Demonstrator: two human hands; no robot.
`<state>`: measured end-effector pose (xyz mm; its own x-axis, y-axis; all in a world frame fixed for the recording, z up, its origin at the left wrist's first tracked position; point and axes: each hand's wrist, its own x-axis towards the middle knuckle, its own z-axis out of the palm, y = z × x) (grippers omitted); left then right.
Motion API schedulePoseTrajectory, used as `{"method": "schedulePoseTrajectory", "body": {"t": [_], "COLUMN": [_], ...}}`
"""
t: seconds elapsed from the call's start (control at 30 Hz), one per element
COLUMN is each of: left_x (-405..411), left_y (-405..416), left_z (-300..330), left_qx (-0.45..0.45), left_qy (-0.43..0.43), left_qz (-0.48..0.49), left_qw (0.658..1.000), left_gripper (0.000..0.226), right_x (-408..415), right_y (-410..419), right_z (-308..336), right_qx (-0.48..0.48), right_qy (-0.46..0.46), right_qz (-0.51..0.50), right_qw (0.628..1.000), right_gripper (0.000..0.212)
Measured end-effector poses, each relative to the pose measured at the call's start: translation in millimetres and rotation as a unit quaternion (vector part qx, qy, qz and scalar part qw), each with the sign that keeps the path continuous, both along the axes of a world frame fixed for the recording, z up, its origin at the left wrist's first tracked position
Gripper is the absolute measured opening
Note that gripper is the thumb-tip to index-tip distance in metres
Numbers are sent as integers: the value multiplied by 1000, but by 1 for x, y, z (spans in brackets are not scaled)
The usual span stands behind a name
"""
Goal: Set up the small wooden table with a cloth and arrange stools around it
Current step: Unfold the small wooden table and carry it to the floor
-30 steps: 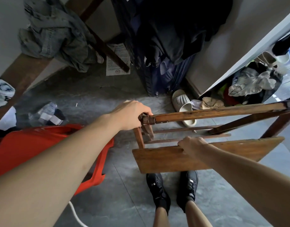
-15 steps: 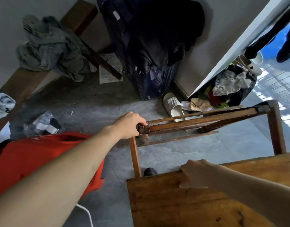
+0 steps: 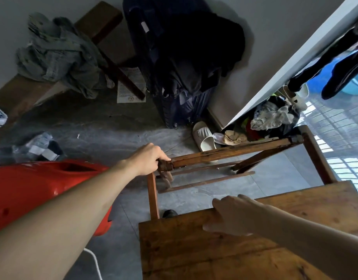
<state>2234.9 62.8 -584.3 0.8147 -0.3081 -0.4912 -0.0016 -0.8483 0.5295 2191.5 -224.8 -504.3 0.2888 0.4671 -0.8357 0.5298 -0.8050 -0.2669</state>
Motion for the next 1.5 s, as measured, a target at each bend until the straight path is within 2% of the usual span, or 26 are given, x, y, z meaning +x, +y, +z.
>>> {"method": "schedulePoseTrajectory", "body": {"t": [0.13,0.2,0.27,0.37,0.47,0.5,0.6,0.63,0.9,1.0,1.1,1.13,1.2,1.23,1.27,1.33,1.4,1.43,1.5], "left_x": [-7,-19,-34,-46,-54,-58,-75,-81,-155,-170,-177,-179,-178,-176,-172,-160,-147,-142,-134], "left_y": [-3,-6,-11,-22,-36,-42,-63,-70,-143,-172,-198,-205,-216,-221,-226,-239,-255,-263,-280], "left_z": [3,1,1,4,8,10,13,13,16,22,28,29,30,29,27,21,8,-2,-26], "left_qx": [39,33,23,6,9,10,23,27,65,98,118,120,123,128,134,138,156,176,222], "left_qy": [72,75,75,73,93,99,126,137,187,202,198,195,198,199,195,161,72,13,-69], "left_qz": [-92,-127,-135,-144,-143,-145,-178,-192,-261,-303,-340,-350,-384,-403,-416,-419,-442,-473,-547], "left_qw": [992,989,988,987,985,984,976,971,945,926,912,908,893,884,878,883,880,863,804], "left_gripper": [45,46,44,28,25,24,27,30,48,56,58,58,54,52,51,46,39,39,47], "right_x": [6,2,-4,-2,1,2,2,0,-59,-76,-89,-92,-98,-102,-105,-111,-118,-121,-127], "right_y": [-7,-17,-30,-45,-63,-69,-84,-89,-137,-151,-170,-177,-188,-192,-195,-200,-209,-214,-225], "right_z": [-2,0,3,0,-9,-12,-14,-15,10,13,14,15,15,12,10,3,-2,-4,-8], "right_qx": [27,31,29,34,39,38,56,61,77,74,25,17,38,40,31,5,5,3,-1], "right_qy": [-45,-53,-68,-98,-121,-117,-91,-96,-93,-89,-83,-76,-68,-66,-66,-66,-61,-59,-63], "right_qz": [33,58,70,85,113,115,114,112,38,33,57,58,15,5,13,48,39,28,20], "right_qw": [998,996,995,991,985,986,988,987,992,993,995,995,997,997,997,997,997,998,998], "right_gripper": [80,81,82,82,81,74,28,23,52,70,95,95,77,77,91,125,134,134,135]}}
